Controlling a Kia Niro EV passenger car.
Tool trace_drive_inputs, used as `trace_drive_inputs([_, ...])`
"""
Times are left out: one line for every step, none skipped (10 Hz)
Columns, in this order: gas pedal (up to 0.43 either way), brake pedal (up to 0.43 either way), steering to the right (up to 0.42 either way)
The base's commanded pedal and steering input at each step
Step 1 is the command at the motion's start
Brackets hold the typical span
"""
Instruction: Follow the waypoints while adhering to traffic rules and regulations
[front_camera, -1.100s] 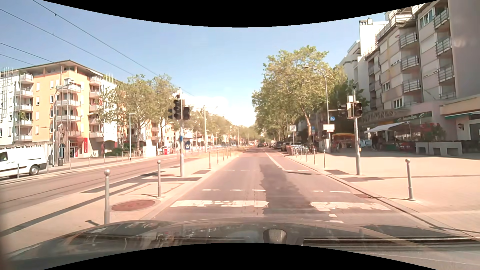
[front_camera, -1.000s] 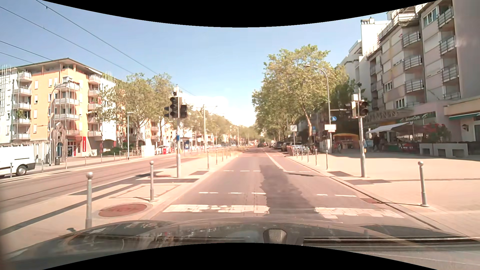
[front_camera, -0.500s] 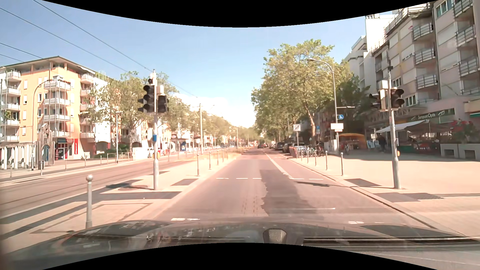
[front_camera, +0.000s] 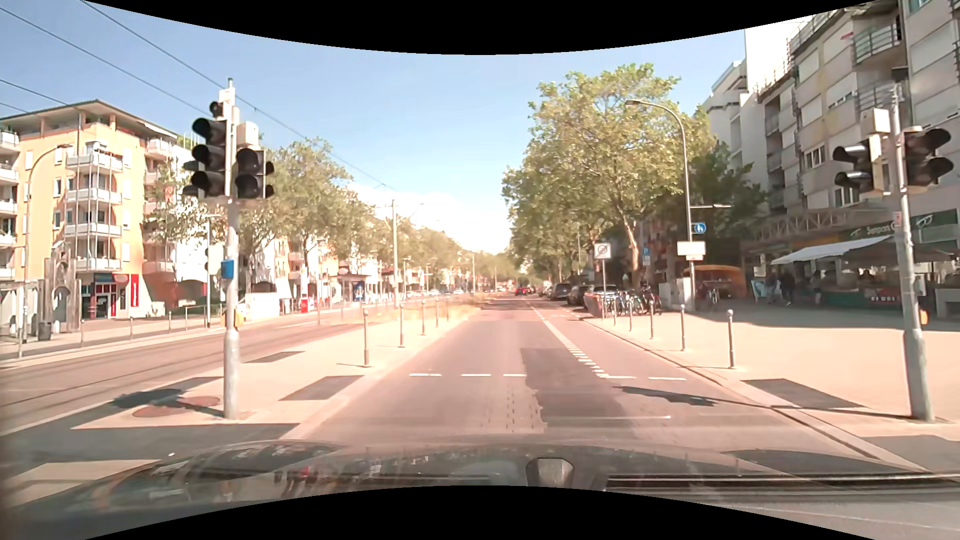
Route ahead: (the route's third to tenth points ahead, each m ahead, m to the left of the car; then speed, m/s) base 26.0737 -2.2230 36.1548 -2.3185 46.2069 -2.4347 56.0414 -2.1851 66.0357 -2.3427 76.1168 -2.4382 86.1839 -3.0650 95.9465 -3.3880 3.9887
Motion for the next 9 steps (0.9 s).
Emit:
trace_drive_inputs([0.047,0.000,-0.001])
trace_drive_inputs([0.047,0.000,-0.001])
trace_drive_inputs([0.047,0.000,-0.001])
trace_drive_inputs([0.047,0.000,-0.001])
trace_drive_inputs([0.047,0.000,-0.001])
trace_drive_inputs([0.047,0.000,-0.001])
trace_drive_inputs([0.047,0.000,-0.003])
trace_drive_inputs([0.047,0.000,-0.003])
trace_drive_inputs([0.047,0.000,-0.004])
